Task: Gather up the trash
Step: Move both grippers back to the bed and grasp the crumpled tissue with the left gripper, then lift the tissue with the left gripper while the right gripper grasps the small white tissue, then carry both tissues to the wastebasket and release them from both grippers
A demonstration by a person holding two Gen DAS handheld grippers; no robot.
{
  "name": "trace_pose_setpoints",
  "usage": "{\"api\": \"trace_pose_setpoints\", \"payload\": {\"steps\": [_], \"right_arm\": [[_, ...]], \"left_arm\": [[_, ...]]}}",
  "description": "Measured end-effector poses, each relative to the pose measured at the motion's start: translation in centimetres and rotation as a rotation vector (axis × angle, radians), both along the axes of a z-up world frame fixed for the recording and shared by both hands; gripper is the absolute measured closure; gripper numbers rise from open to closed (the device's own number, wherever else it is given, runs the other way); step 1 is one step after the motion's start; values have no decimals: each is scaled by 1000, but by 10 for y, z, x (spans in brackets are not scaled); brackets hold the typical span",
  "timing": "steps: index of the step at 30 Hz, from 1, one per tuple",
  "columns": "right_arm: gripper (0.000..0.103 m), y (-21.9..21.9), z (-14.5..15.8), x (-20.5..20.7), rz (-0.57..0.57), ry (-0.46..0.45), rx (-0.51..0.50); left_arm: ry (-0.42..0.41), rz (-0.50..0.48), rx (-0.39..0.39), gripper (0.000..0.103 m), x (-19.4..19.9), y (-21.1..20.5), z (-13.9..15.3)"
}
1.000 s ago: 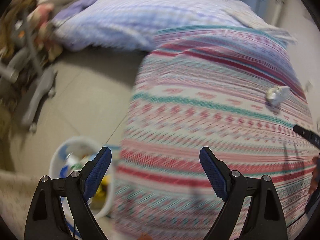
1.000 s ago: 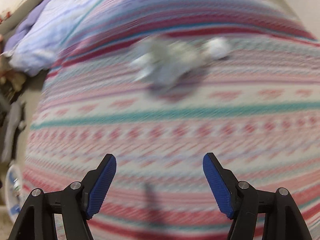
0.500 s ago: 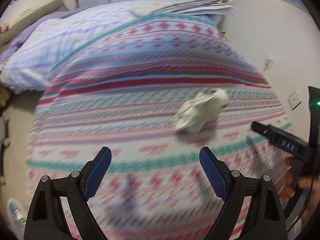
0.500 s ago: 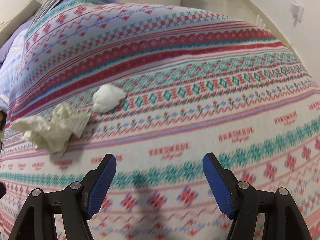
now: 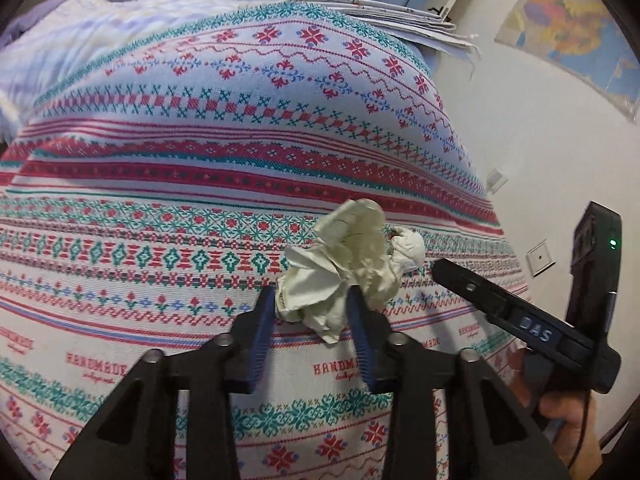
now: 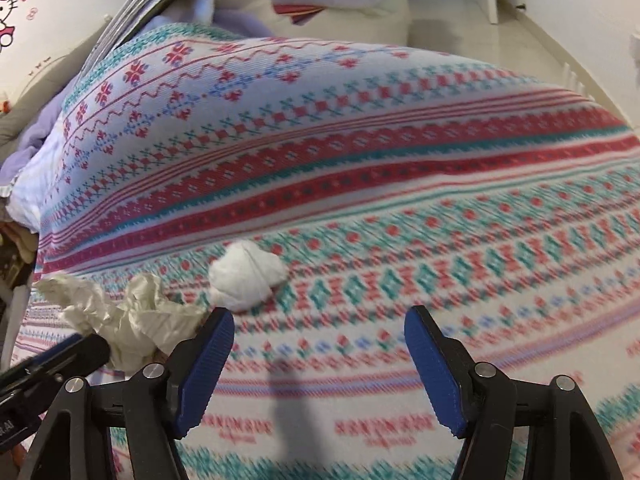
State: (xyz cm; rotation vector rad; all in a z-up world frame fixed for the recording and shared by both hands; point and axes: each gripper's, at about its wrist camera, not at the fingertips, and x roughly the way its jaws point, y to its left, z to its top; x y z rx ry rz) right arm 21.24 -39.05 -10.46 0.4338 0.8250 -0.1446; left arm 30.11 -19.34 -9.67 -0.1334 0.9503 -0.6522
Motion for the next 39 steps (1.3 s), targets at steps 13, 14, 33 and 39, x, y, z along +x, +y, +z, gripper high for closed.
{"api": "trace_pose_setpoints", "payload": {"steps": [13, 14, 33, 39], "right_arm": [[83, 35, -3, 36, 86, 0, -23], [84, 37, 0, 34, 88, 1, -24], [84, 56, 80, -81, 34, 1, -28], [84, 79, 95, -118, 30, 10, 1]], "left_arm": [[6, 11, 16, 96, -7, 7, 19], [2, 11, 19, 96, -11, 10, 23], [-51, 31, 78, 98, -130, 84, 107], [-70, 54, 106, 98, -164, 115, 126]]}}
